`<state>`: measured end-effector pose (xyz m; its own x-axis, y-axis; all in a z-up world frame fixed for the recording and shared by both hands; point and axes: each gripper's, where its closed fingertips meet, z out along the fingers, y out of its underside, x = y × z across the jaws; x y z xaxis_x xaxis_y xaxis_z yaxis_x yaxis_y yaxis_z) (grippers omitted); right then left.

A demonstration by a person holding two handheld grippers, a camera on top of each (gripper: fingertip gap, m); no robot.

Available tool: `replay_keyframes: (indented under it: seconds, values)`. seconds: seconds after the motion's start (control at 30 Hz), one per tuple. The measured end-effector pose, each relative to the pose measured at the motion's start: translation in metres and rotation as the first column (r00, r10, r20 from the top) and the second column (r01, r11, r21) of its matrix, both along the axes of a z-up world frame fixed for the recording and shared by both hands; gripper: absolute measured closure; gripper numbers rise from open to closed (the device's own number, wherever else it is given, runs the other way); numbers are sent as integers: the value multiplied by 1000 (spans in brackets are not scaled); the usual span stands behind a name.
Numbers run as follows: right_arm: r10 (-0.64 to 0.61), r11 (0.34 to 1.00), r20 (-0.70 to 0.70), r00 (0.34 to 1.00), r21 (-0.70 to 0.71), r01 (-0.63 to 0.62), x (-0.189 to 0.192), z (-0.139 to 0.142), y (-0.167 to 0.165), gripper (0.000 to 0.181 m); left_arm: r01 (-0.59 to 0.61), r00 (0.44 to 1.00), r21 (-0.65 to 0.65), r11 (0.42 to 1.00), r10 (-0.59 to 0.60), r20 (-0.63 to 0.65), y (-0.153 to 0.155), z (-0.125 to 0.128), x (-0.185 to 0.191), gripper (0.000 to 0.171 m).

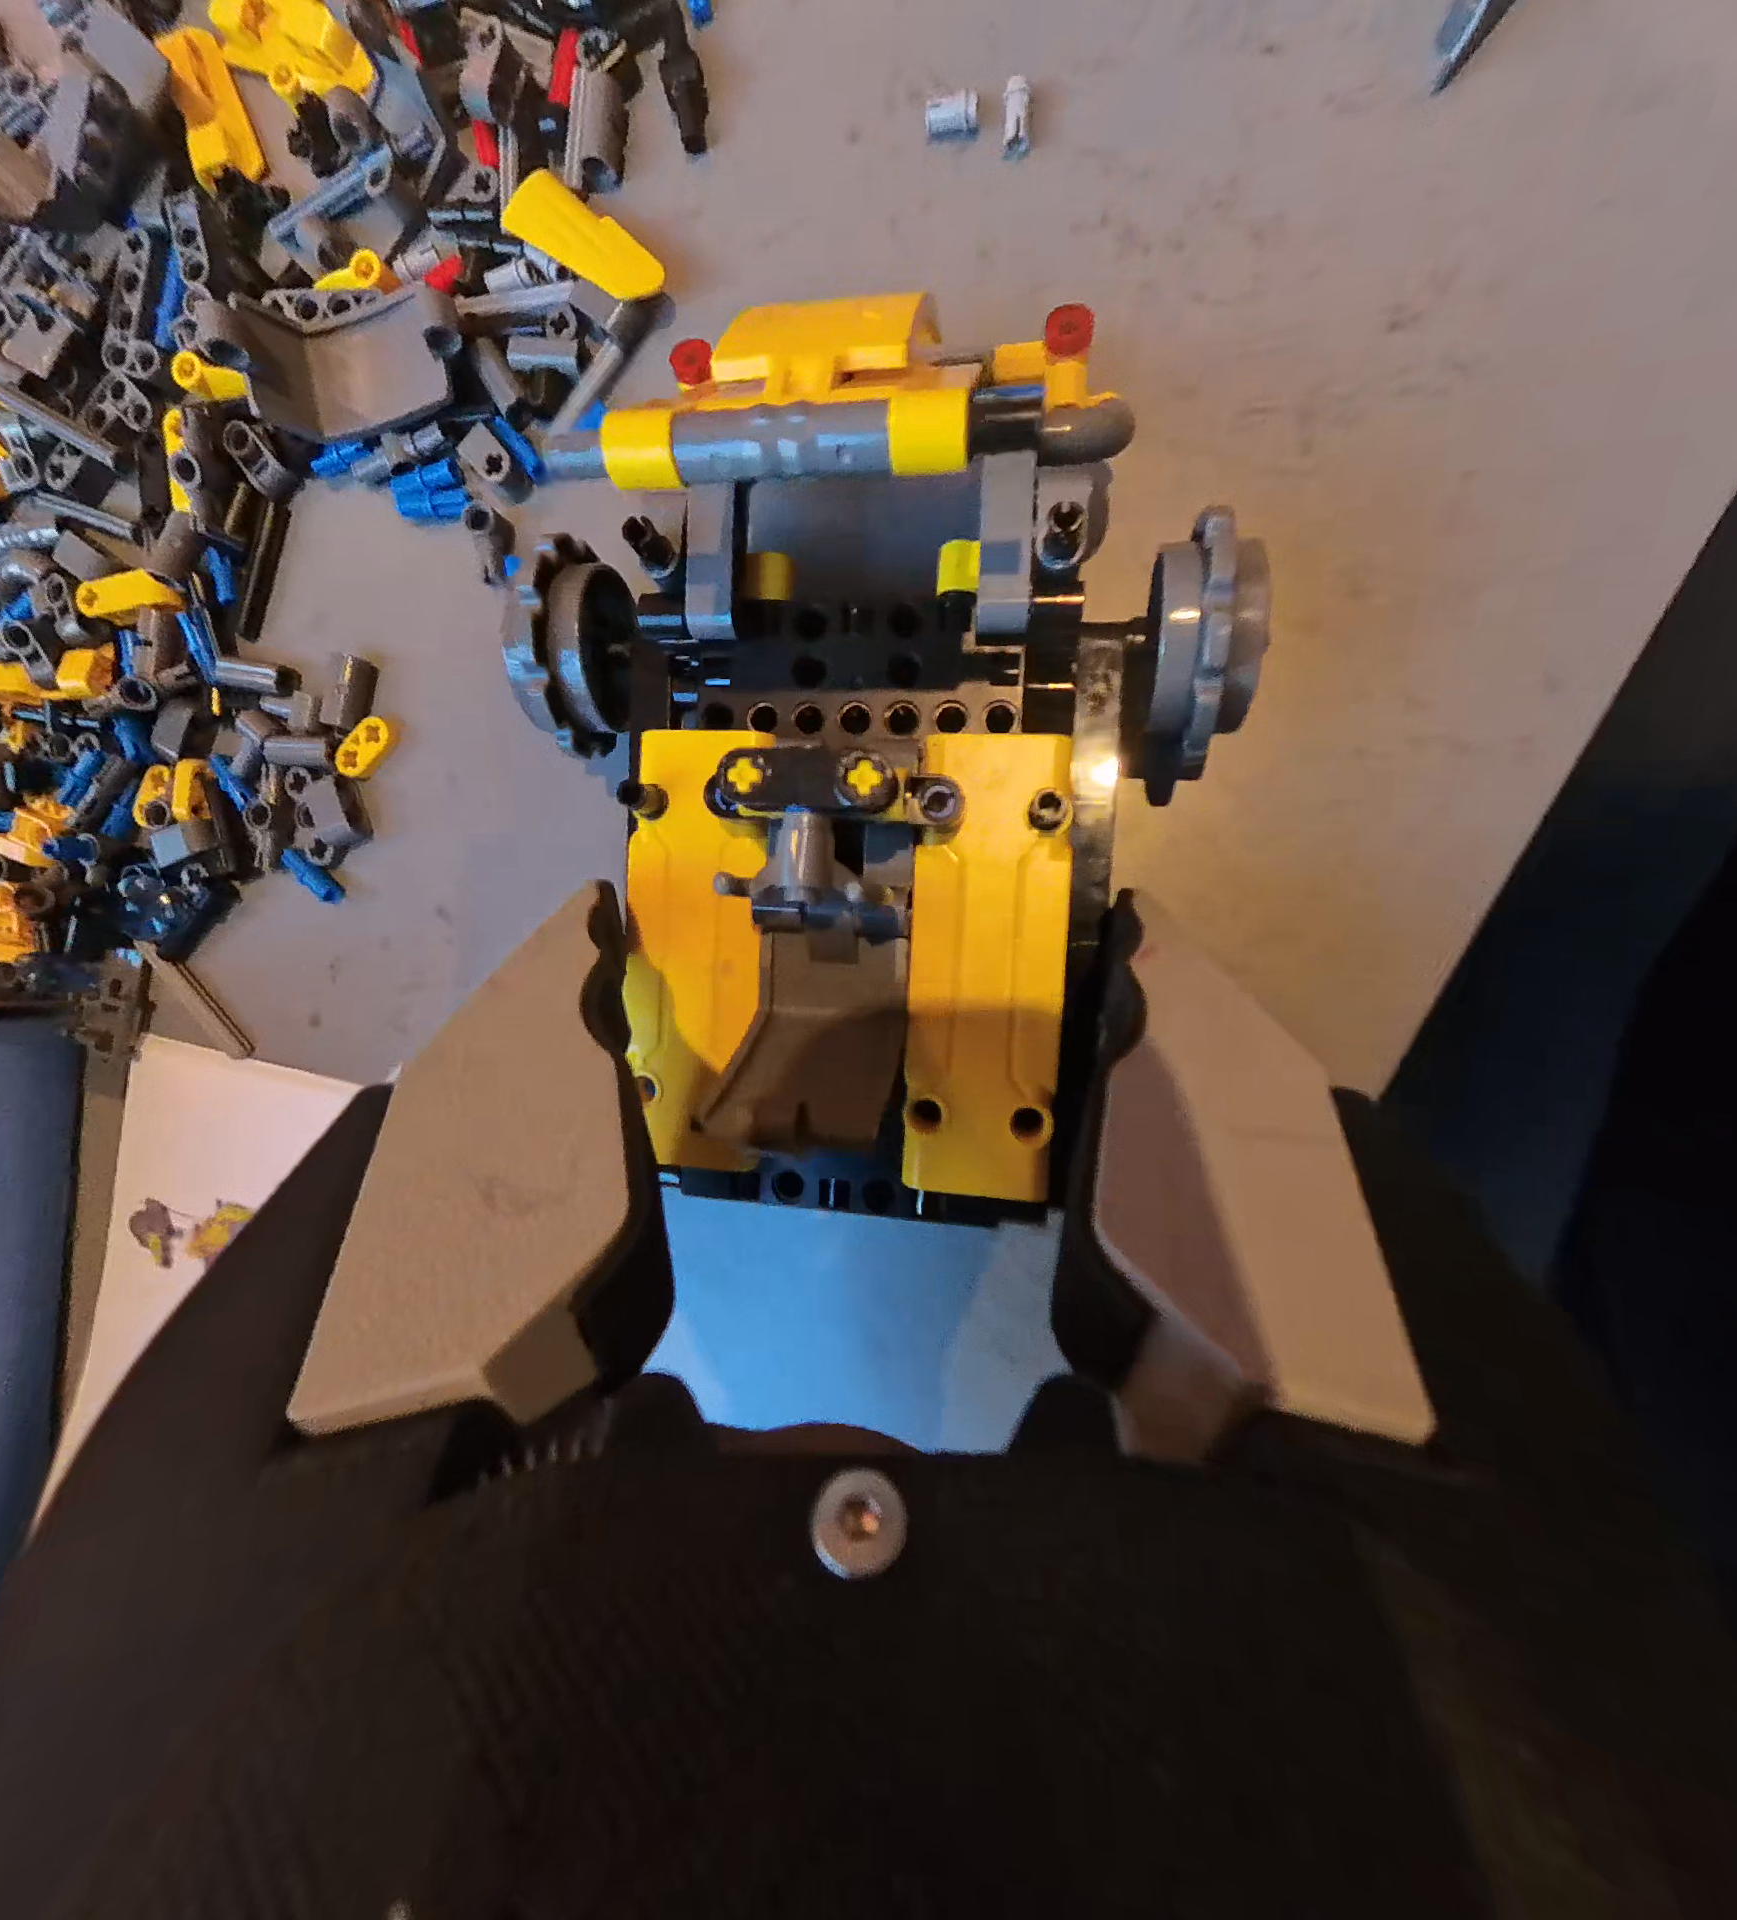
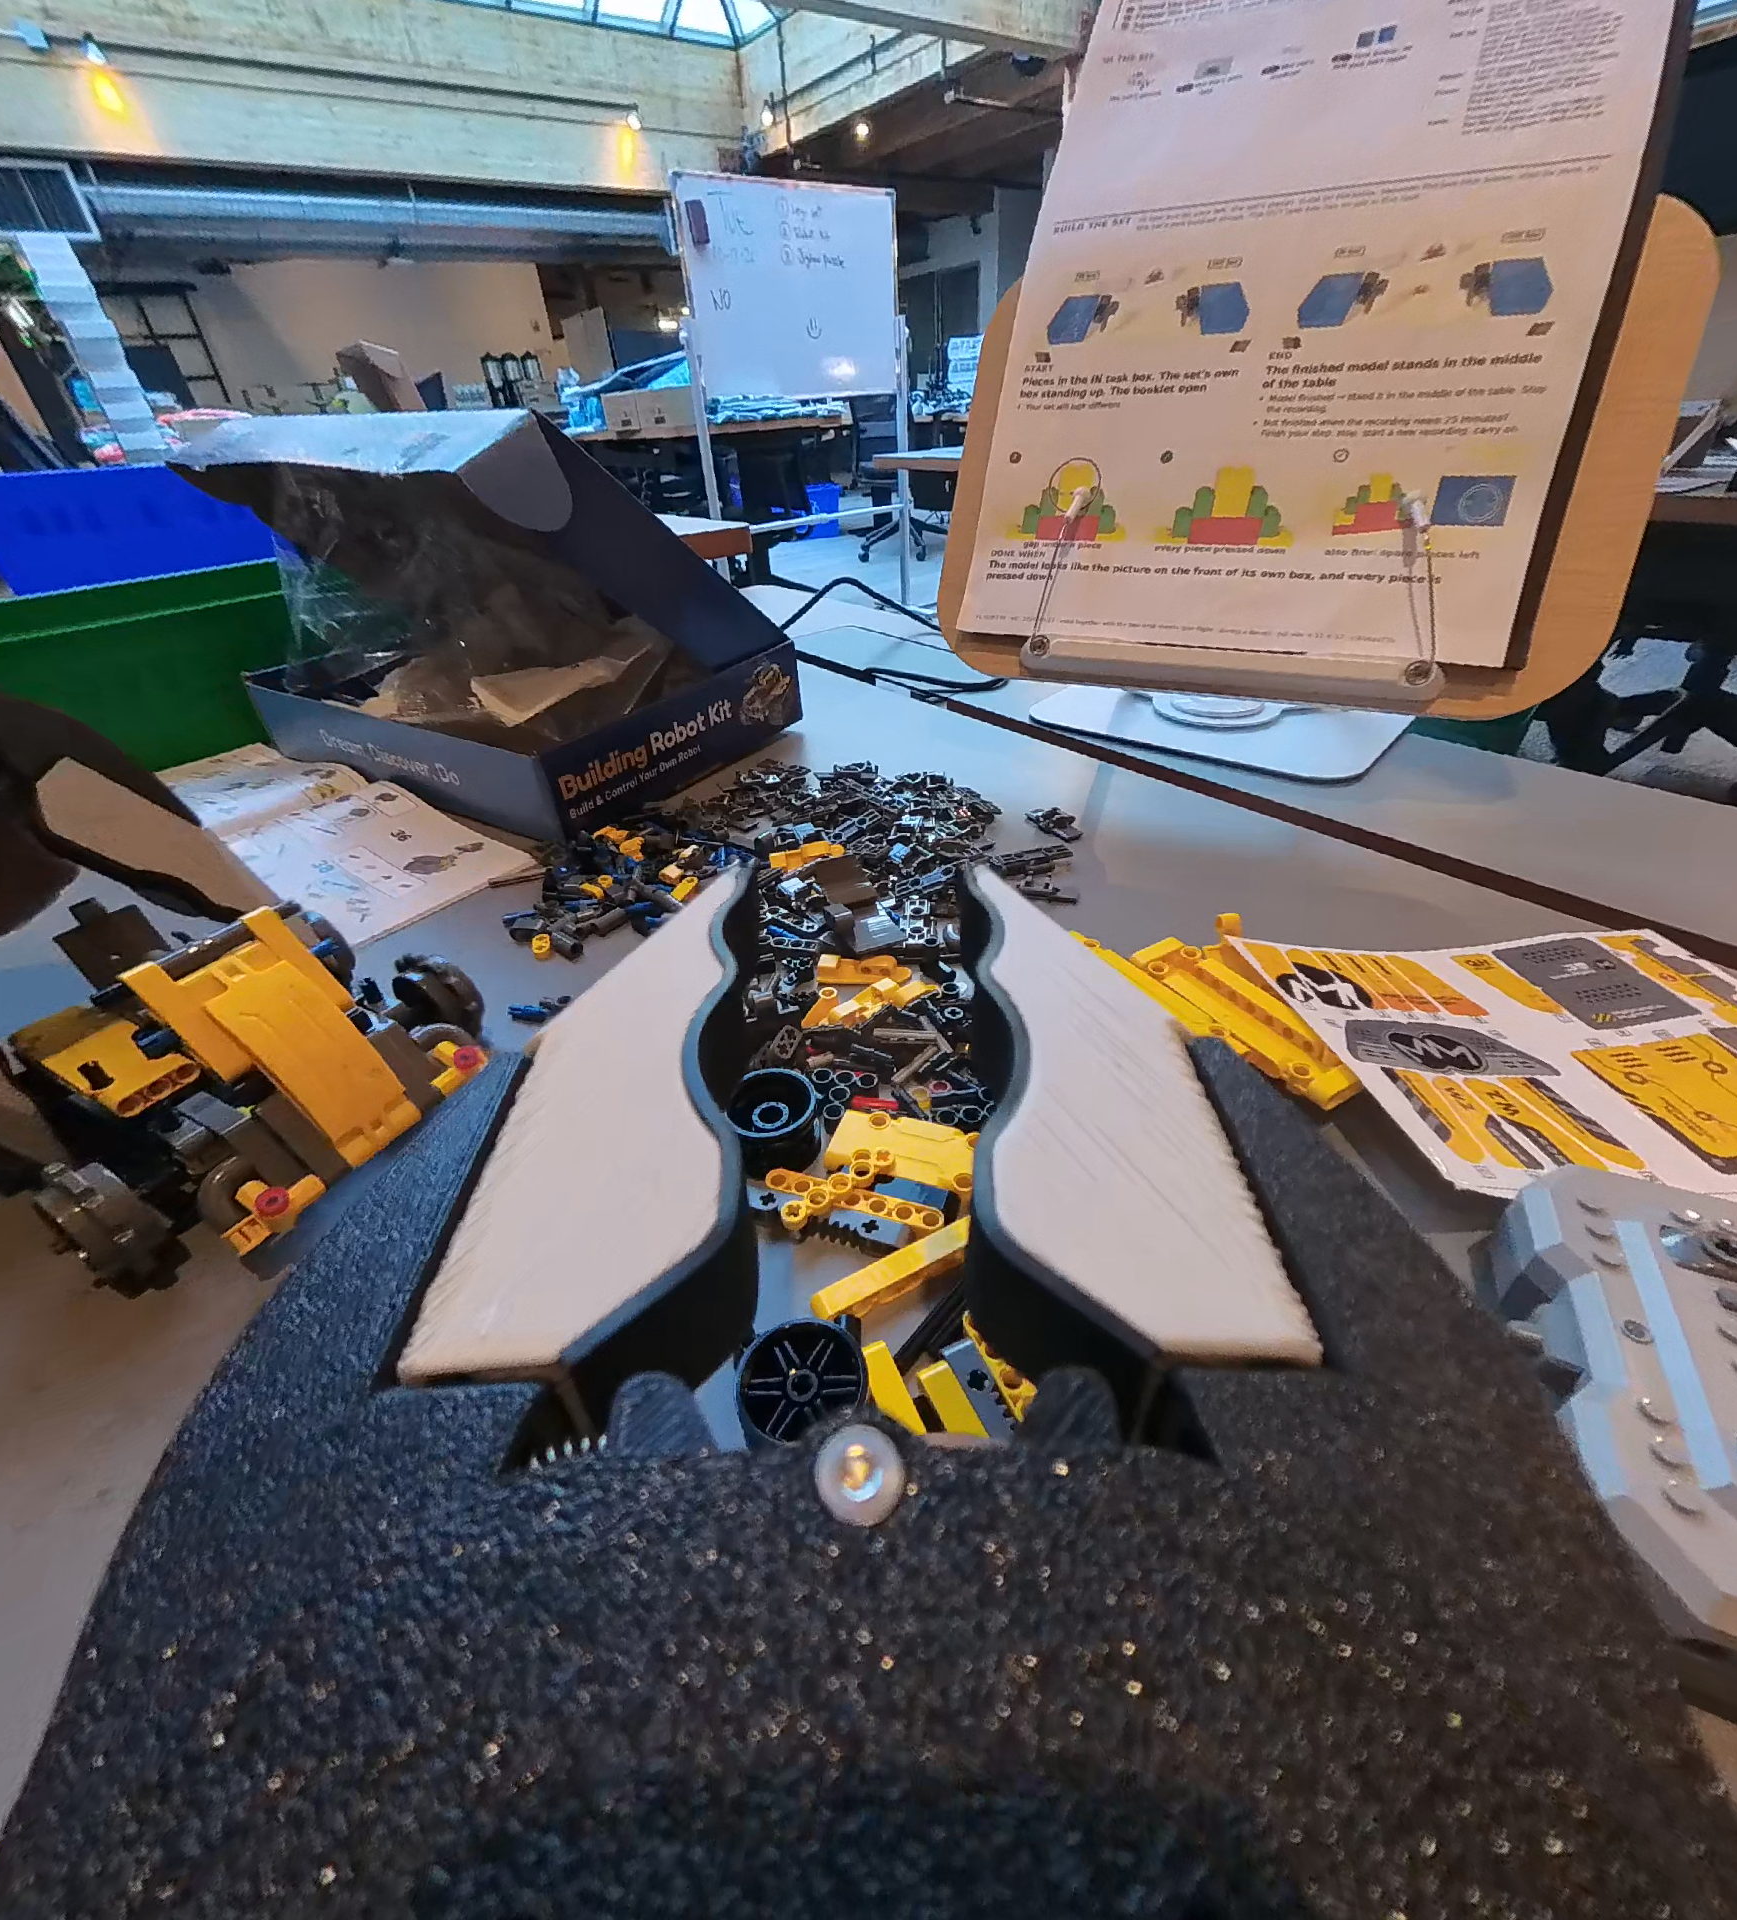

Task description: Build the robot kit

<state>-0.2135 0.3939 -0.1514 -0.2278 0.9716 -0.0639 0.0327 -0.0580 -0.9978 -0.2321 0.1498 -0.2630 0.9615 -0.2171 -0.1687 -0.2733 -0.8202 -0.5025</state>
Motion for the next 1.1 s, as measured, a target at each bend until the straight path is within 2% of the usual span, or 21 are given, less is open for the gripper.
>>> replay_keyframes:
  seconds: [0.03, 0.23, 0.37, 0.47, 0.53, 0.6, 0.67, 0.8, 0.93, 1.03, 1.1]
  values:
    - [0, 1000, 3, 1000, 3, 0, 0, -1, 0, 143, 6, 1000, 19, 1000, -6, -1, 3, 0, -2, 81]
    - [0, 1000, 18, 1000, 5, 0, -2, -5, 0, 143, -15, 1000, 70, 997, 13, 22, 12, 5, -15, 76]
    - [-6, 1000, 27, 1000, 2, 6, -3, -7, 2, 142, -104, 982, 238, 966, 62, 176, 18, 46, -34, 75]
    - [-10, 1000, 32, 999, 0, 10, -4, -9, 4, 141, -269, 952, 361, 893, 190, 241, 20, 74, -75, 86]
    - [-13, 1000, 32, 999, 3, 13, -4, -9, 4, 141, -385, 922, 415, 824, 319, 221, 18, 83, -111, 90]
    - [-21, 1000, 28, 999, 11, 21, -3, -8, 6, 141, -458, 888, 495, 738, 401, 225, 15, 94, -137, 94]
    - [-32, 999, 24, 999, 16, 31, -3, -7, 8, 141, -473, 881, 568, 674, 385, 277, 19, 104, -143, 99]
    - [-35, 999, 24, 999, 12, 35, -3, -8, 8, 141, -425, 903, 649, 631, 345, 256, 35, 109, -148, 114]
    - [-41, 998, 33, 999, 43, 39, -4, -10, 7, 141, -334, 942, 630, 701, 275, 194, 58, 101, -151, 122]
    - [-46, 997, 47, 998, 59, 43, -6, -14, 7, 141, -202, 975, 533, 821, 121, 184, 79, 82, -131, 124]
    - [-44, 998, 52, 998, 57, 41, -7, -15, 7, 141, -167, 980, 454, 875, 95, 177, 91, 67, -127, 123]
